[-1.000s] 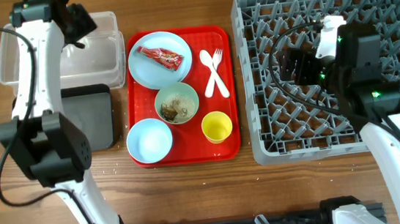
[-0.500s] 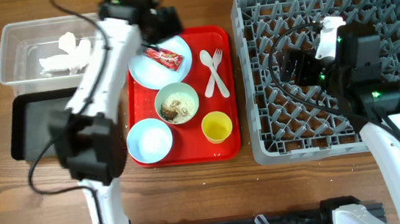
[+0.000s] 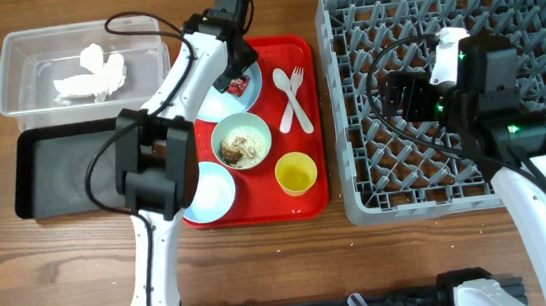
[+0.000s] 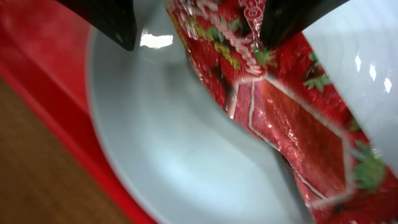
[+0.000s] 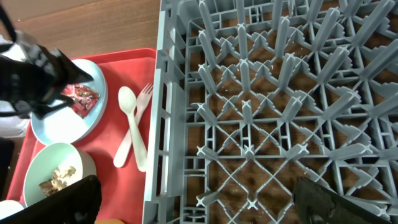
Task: Sort waste into correct bins and load items into the dishwasher rack
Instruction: 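Grasp the red wrapper with the left gripper and drop it in the clear bin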
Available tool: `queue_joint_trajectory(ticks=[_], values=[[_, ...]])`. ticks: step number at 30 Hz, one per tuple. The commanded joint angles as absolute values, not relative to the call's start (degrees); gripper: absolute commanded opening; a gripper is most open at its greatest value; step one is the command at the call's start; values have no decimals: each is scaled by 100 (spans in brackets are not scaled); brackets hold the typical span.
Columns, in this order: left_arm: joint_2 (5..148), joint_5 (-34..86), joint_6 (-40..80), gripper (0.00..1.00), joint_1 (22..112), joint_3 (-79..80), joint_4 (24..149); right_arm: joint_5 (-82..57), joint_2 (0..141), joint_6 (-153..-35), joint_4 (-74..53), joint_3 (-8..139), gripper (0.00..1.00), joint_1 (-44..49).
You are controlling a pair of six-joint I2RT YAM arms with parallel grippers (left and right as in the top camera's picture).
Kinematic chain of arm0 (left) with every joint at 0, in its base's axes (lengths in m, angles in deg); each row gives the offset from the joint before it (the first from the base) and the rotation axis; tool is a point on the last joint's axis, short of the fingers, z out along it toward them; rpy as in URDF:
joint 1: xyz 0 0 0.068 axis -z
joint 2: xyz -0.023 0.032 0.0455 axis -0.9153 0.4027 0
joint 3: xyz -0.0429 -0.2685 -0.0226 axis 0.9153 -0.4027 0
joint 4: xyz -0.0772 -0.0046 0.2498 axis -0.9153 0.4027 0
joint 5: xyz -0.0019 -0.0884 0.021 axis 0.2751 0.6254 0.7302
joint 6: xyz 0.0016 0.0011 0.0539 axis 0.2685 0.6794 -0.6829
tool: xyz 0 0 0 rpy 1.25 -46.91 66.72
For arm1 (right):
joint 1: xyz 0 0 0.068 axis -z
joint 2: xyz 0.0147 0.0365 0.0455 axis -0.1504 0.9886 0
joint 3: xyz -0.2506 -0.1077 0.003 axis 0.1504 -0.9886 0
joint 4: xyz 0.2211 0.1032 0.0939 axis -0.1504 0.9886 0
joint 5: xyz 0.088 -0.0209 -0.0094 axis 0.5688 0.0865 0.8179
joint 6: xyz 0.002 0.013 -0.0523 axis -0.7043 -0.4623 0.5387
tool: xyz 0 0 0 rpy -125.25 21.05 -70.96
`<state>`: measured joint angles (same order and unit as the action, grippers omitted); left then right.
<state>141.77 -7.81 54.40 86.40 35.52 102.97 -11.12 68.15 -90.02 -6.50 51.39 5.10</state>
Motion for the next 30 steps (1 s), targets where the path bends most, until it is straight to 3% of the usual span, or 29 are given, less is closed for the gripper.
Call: queue_joint_trajectory(ticks=[1, 3, 4, 5, 6, 10, 14, 16, 18, 28, 29, 30], values=[[14563, -943, 5676, 64, 8616, 3563, 10295, -1012, 6844, -9067, -654, 5264, 100, 508], [14651, -941, 5672, 57, 8616, 3561, 10315, -1012, 6844, -9070, -654, 5264, 100, 508], [14699, -941, 5670, 43, 8616, 3561, 10319, -1012, 6844, -9067, -656, 5264, 100, 508], [14749, -934, 5670, 20, 8616, 3559, 10365, -1012, 6844, -9070, -656, 5264, 100, 508], [14756, -908, 5602, 4, 8618, 3559, 10396, -1012, 6844, -9070, -663, 5264, 100, 508], [14426, -855, 4671, 4, 8570, 3565, 10479, -1012, 6844, -9070, -696, 5264, 100, 508], [13866, -875, 4553, 7, 8439, 3565, 10697, -1009, 6852, -9072, -715, 5264, 100, 508], [13873, -875, 4619, 63, 8393, 3565, 10708, -1012, 6852, -9070, -720, 5264, 100, 508], [13914, -877, 4857, 78, 8386, 3559, 10711, -1012, 6855, -9070, -718, 5264, 100, 508], [14074, -877, 5349, 83, 8386, 2942, 10582, -1012, 6857, -9067, -720, 5264, 100, 508], [14074, -879, 5346, 79, 8386, 2888, 10547, -1012, 6859, -9070, -722, 5264, 100, 508], [14074, -877, 5346, 55, 8388, 2818, 10490, -1012, 6859, -9070, -722, 5264, 100, 508]])
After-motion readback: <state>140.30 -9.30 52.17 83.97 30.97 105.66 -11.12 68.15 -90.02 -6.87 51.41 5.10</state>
